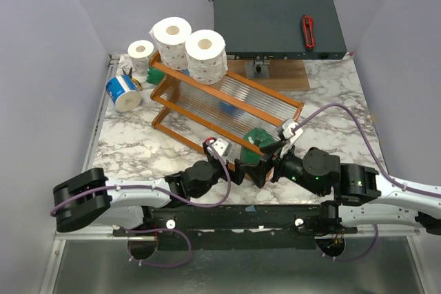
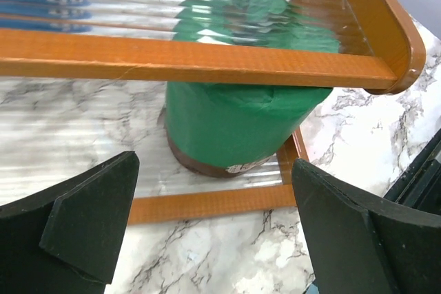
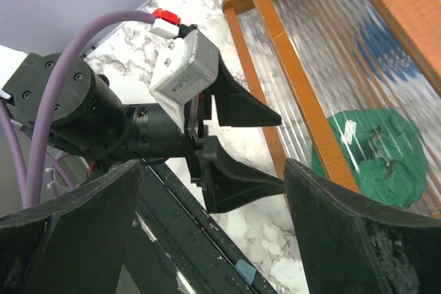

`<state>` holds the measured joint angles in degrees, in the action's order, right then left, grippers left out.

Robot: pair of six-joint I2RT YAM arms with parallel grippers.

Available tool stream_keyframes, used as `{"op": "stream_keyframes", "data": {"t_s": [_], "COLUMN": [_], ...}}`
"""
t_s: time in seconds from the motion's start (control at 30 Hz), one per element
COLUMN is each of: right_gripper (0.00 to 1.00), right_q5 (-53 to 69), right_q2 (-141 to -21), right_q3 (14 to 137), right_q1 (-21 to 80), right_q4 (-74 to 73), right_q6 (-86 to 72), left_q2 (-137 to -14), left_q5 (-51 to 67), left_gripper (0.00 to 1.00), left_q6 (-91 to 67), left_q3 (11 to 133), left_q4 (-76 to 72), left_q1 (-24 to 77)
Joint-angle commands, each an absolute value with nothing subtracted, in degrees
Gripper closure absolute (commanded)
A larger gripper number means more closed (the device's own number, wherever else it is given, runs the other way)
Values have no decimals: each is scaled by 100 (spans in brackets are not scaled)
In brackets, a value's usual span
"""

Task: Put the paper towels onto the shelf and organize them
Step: Adjust the paper towel on the shelf.

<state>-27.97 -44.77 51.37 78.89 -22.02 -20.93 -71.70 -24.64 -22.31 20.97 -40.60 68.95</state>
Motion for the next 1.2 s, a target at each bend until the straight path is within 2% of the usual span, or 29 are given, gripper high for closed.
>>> {"op": "stream_keyframes", "data": {"t_s": [0.0, 0.27, 0.33, 0.47, 0.57, 0.9, 1.17], "right_gripper": [13, 12, 13, 13, 13, 15, 16], "right_q5": [-3076, -3373, -3502, -3629, -3732, -4917, -5474], "right_q2": [-4240, -4225, -4277, -4472, -4584, -4211, -4639], "right_q3": [5262, 5012, 4978, 4946, 4925, 5237, 5519], "right_q1": [7893, 7885, 7888, 7887, 7892, 7893, 7890], "right_q4": [-2174, -1940, -1910, -1872, -1881, -2441, -3250], "right_q6": [-2076, -2198, -2234, -2308, -2376, -2718, -3393], "left_q2": [-6412, -4672, -4285, -3808, -3740, -3815, -4132], "left_q5": [-3095, -3857, -3647, -2413, -2096, -1411, 413], "left_gripper": [1, 2, 1, 2, 1, 1, 1], "left_q6": [-2843, -4274, -4675, -4845, -4706, -4523, -4928], "left_q3": [2157, 2311, 2454, 2744, 3026, 3768, 3532], "left_q4": [-2424, 198, 956, 1861, 2163, 2350, 1248], "left_q1": [6871, 6601, 6152, 4793, 4207, 3376, 2621]}}
